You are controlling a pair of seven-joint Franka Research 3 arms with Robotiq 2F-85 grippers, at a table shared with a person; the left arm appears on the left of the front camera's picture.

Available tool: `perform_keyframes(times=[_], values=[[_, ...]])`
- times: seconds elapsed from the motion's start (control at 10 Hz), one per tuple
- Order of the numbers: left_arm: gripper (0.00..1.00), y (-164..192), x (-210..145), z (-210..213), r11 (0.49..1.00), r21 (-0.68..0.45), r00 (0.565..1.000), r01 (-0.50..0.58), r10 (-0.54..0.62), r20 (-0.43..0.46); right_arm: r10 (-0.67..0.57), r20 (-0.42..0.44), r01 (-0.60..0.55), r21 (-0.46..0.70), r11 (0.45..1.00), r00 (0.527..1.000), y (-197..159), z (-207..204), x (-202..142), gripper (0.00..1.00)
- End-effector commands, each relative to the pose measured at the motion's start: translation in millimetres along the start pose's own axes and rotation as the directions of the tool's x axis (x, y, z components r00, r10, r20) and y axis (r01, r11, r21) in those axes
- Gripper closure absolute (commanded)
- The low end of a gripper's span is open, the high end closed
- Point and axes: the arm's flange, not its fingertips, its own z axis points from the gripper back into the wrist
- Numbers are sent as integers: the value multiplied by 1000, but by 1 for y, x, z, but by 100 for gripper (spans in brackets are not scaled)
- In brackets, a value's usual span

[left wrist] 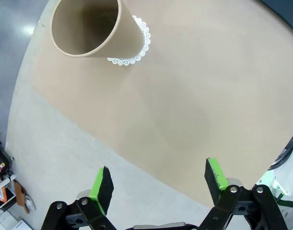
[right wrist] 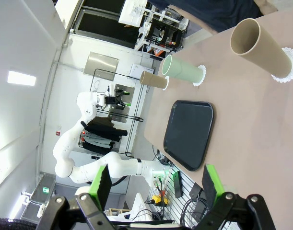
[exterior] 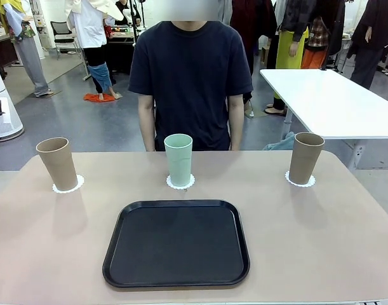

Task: Place coasters on the table and set cups on them.
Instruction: Take one Reusable plastic cup from the Flat Tray and place it on a coaster set by the human.

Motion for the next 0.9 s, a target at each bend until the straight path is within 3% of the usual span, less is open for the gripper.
perform_keyframes(times=[0.0,0.5,0.6,0.7,0.8], values=[[0,3,0,-2,1000,21,1000,-4,4,-7,11,3,-11,13,1000,1000,1,2,1,0],[0,0,0,0,1000,1,1000,0,0,1,11,3,-11,13,1000,1000,1,2,1,0],[0,0,11,29,983,113,984,-146,132,123,11,3,-11,13,1000,1000,1,2,1,0],[0,-28,-9,31,936,-19,910,-352,347,225,11,3,-11,13,1000,1000,1,2,1,0],[0,-54,-23,32,880,-138,854,-454,474,216,11,3,-11,13,1000,1000,1,2,1,0]])
